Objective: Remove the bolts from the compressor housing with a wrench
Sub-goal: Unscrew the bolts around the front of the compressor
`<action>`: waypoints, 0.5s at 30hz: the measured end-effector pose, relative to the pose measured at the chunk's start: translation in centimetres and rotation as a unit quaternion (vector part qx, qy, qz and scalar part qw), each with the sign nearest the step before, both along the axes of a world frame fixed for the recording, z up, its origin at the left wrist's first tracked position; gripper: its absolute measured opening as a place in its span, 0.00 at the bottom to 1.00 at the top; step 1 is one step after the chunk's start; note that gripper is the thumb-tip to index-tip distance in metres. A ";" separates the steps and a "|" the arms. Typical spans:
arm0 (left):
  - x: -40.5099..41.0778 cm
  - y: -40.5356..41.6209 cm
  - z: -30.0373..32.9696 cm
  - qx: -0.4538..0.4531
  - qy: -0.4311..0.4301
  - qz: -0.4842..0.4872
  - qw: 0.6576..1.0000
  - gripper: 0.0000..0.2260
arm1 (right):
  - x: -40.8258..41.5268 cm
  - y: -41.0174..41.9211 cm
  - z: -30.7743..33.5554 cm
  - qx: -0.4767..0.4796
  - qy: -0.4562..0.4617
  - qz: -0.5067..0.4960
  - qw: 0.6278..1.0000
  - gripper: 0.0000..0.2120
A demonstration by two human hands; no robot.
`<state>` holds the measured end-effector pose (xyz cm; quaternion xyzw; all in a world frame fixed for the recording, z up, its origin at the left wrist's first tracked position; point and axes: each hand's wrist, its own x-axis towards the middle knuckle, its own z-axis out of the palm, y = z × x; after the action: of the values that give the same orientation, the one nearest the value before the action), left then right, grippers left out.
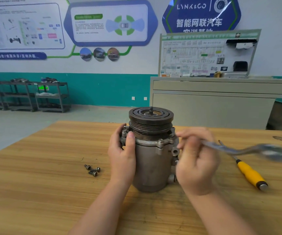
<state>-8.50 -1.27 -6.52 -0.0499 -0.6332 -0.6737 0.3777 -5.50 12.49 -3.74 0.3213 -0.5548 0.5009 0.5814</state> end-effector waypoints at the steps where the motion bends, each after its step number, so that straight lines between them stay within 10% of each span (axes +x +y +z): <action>1: 0.0 0.0 0.0 -0.001 -0.004 0.000 1.000 0.31 | 0.1 -0.1 0.3 -0.090 -0.039 0.055 0.994 0.14; 4: 0.3 0.2 0.1 0.001 -0.005 -0.004 1.000 0.31 | -0.7 0.8 1.5 -0.288 -0.201 0.182 0.918 0.15; 9: 0.5 0.2 0.2 0.001 -0.006 -0.002 1.000 0.31 | -2.8 4.2 3.0 -0.358 -0.352 0.416 0.758 0.13; 15: 0.5 0.2 0.3 -0.002 -0.006 -0.004 1.000 0.30 | -1.9 3.9 3.0 -0.281 -0.282 0.309 0.864 0.11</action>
<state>-7.96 -1.06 -6.21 -0.0493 -0.6366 -0.6740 0.3715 -7.37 16.39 -0.78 0.1446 -0.4035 0.8584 0.2816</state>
